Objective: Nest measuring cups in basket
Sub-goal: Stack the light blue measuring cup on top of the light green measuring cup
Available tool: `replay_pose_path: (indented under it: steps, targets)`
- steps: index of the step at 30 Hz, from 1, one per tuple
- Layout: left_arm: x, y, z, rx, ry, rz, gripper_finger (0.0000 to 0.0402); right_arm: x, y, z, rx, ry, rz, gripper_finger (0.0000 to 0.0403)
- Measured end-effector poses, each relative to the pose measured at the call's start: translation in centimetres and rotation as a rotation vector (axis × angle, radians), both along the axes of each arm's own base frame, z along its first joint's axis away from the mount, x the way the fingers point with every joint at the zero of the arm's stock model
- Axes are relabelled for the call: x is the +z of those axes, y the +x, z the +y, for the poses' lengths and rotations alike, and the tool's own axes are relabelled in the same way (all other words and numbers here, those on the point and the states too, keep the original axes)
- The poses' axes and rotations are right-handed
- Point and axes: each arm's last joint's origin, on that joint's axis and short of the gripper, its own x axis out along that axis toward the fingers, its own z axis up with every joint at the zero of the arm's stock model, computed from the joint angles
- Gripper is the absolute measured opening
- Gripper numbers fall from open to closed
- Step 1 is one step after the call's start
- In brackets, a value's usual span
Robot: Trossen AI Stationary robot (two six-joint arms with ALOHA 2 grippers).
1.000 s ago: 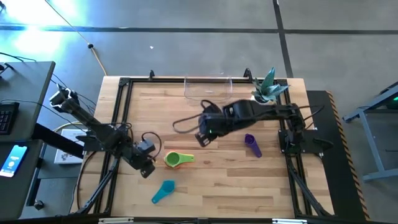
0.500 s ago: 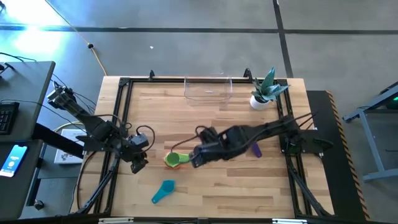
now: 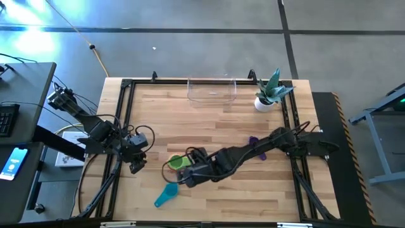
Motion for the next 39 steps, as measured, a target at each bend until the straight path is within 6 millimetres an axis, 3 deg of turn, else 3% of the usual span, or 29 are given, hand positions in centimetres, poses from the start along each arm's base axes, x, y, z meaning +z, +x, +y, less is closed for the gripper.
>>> replay_pose_path:
  steps: [19,34,39]
  targets:
    - [-0.1,0.0,0.1,0.006,0.035,-0.007,0.0104,-8.2,4.4,2.8,-0.018,0.098,-0.026,0.0135]
    - [-0.1,0.0,0.1,0.013,0.031,-0.004,0.0104,-13.0,6.0,3.6,0.000,0.132,-0.003,0.0135]
    - [-0.1,-0.1,0.2,0.013,0.033,-0.001,0.0104,-13.7,6.2,3.6,-0.010,0.143,-0.001,0.0135]
